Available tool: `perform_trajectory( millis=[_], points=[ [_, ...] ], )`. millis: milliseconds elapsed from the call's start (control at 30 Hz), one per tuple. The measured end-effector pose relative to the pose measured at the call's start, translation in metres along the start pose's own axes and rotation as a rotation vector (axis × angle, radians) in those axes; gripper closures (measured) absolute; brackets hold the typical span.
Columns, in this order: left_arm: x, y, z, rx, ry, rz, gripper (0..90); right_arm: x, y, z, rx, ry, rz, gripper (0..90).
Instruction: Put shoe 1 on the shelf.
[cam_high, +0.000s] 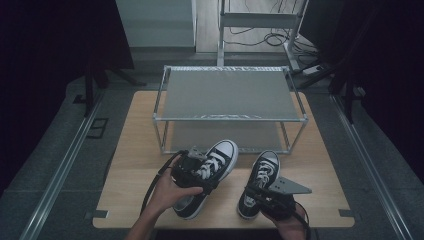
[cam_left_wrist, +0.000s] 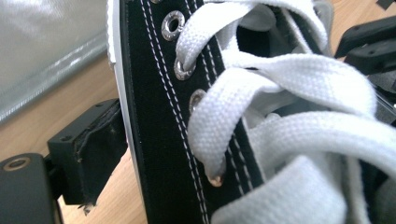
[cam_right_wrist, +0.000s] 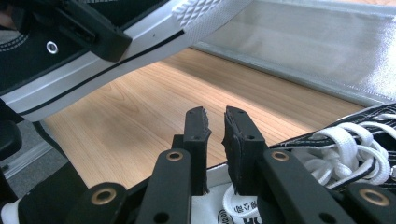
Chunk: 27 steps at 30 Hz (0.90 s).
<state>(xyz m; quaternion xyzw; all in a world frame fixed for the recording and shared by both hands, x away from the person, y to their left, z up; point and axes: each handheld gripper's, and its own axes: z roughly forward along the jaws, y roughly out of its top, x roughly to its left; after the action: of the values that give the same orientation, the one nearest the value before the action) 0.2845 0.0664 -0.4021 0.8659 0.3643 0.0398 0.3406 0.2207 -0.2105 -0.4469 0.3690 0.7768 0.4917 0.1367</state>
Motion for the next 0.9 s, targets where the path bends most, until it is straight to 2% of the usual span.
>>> perform_trajectory(
  millis=[233, 400, 433, 900],
  points=[
    [-0.005, 0.013, -0.002, -0.028, -0.029, 0.009, 9.9, -0.002, 0.0, -0.001, -0.002, 0.004, 0.007, 78.6],
    [-0.01, 0.026, -0.005, -0.035, -0.038, 0.029, 9.9, -0.003, 0.001, -0.002, -0.007, 0.006, 0.009, 76.9],
    [-0.011, 0.031, -0.005, -0.04, -0.05, 0.031, 9.9, -0.003, 0.001, -0.002, -0.005, 0.007, 0.009, 76.7],
    [-0.014, 0.057, -0.013, -0.066, -0.068, 0.051, 9.9, -0.004, 0.0, -0.001, 0.005, 0.014, 0.018, 73.0]
  ],
)
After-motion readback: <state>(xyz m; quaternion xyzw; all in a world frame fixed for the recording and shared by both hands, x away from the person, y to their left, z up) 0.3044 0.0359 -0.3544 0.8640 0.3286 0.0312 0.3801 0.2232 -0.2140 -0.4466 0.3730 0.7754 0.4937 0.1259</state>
